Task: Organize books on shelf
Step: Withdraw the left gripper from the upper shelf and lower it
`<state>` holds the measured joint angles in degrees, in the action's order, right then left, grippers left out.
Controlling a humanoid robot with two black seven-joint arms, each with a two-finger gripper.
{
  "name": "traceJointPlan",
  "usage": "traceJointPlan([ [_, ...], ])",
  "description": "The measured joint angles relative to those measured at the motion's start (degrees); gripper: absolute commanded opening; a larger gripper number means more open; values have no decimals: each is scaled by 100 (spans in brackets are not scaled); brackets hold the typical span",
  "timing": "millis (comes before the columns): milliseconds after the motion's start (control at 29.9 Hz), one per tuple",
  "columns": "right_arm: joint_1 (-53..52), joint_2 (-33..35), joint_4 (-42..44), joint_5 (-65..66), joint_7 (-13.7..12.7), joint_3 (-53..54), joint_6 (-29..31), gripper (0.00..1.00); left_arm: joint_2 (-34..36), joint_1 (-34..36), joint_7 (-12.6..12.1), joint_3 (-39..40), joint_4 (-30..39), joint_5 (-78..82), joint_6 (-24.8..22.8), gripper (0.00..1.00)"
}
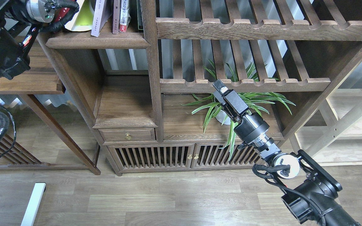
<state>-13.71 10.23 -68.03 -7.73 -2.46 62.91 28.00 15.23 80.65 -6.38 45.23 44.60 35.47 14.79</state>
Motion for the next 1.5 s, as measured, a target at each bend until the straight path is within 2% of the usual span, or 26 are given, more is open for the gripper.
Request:
traceJointPlan([
  [234,0,0,18,35,0,1,0,92,220,-70,624,229,437,-38,-43,99],
  [368,0,-44,18,34,0,2,0,92,337,-123,737,319,750,-371,-252,99],
  [434,0,-79,18,34,0,3,0,92,417,-127,762,335,821,-630,-626,99],
  [635,9,-134,18,21,4,13,0,92,873,-270,954,491,978,-1227,-2632,99],
  [702,8,-186,18,13,8,19,0,92,1029,-392,1013,572,1077,-1436,-3085,99],
  [969,-42,-705,-9,23,4,5,0,92,1711,-842,1051,870,2033,-2415,-3964,99],
  [1069,-104,-892,-11,28,2,3,0,92,1715,-1261,1054,954,2462,-2892,-4222,99],
  [1337,-351,-1022,-77,145,0,-7,0,92,1082,-3070,1261,1288,3787,-3467,-4279,98],
  [1504,-613,-1023,-103,163,0,-7,0,92,670,-4162,1241,1384,4075,-3367,-4280,99],
])
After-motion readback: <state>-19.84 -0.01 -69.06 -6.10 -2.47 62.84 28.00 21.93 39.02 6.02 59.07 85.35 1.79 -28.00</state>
